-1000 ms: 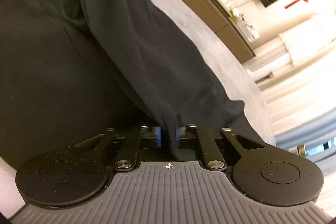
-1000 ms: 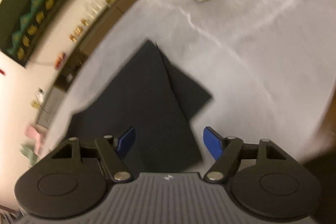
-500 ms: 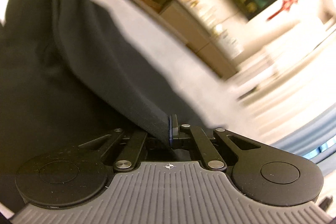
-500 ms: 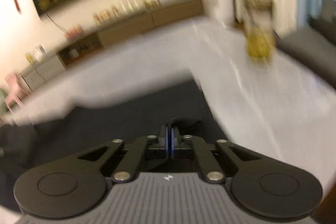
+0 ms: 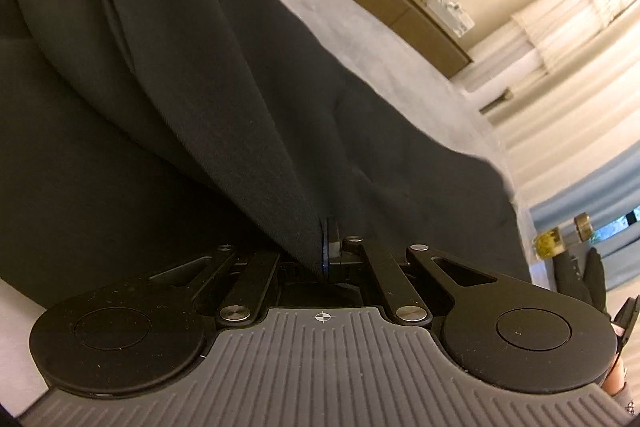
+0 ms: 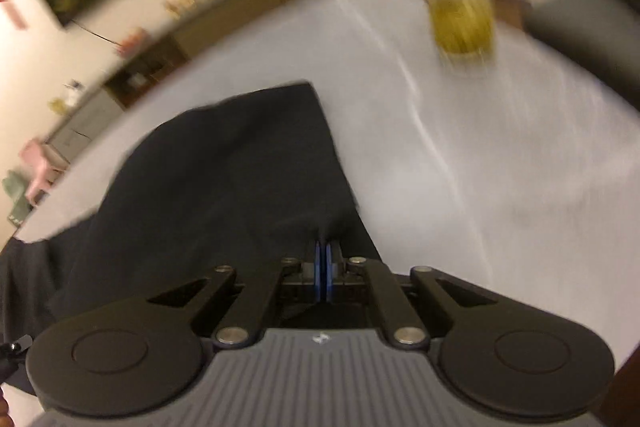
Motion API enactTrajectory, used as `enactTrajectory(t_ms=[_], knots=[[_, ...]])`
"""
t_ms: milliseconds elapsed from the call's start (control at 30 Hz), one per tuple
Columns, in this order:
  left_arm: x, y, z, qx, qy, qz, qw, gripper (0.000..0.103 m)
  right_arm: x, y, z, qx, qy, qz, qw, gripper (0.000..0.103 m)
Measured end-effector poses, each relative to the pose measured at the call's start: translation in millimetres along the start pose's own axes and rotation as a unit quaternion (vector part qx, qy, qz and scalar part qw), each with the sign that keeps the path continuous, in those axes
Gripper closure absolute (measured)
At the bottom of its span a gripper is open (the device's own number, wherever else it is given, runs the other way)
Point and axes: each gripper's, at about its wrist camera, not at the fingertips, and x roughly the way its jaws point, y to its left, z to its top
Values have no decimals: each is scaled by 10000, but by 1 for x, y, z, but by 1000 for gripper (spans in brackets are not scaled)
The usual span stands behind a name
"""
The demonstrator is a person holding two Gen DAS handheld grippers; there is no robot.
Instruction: Fold clothes
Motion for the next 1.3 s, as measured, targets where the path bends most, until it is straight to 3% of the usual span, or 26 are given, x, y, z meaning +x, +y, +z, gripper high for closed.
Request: enactTrajectory(t_ms=[233, 433, 567, 633, 667, 700, 733, 800, 867, 1000, 1167, 1200, 1300], knots=[[-16, 4, -9, 68, -204, 78, 9997, 103, -2, 17, -4, -641, 255, -144, 9975, 100], [-6, 1, 8, -15, -238, 265, 9994, 103, -3, 36, -16, -1199, 499, -335, 9910, 100], [-3, 12, -1, -16, -58, 383, 9992, 103, 5, 39, -15, -1404, 712, -618, 9856, 97], [-7, 15, -2, -45, -26, 337, 9994, 103, 5, 41, -15, -1585, 728, -796, 9814, 87], [-10, 15, -2, -66, -73, 315, 9995, 96, 1, 41, -14, -1623, 625, -939, 9803, 78], [-15, 15, -3, -85, -136, 291, 9994, 81, -5, 44, -13, -1665, 371, -1104, 9791, 66], [-22, 16, -3, -95, -239, 269, 9993, 77, -13, 49, -13, -1710, 64, -1271, 9770, 63], [-35, 17, -2, -113, -458, 246, 9986, 73, -22, 65, -15, -1859, -327, -1252, 9740, 62], [-49, 24, 0, -180, -669, 249, 9973, 73, -16, 89, -21, -2141, -360, -971, 9713, 63], [-77, 55, 5, -480, -1034, 521, 9921, 74, 18, 122, -44, -2606, 82, -510, 9640, 70], [-113, 127, 19, -1040, -1426, 1226, 9766, 75, 24, 111, -47, -2541, 10, -662, 9649, 64], [-119, 146, 23, -1251, -1421, 1277, 9736, 85, 23, 107, -45, -2468, 10, -717, 9664, 64], [-139, 188, 36, -1759, -1651, 1251, 9624, 87, 20, 87, -36, -2213, -53, -957, 9705, 64]])
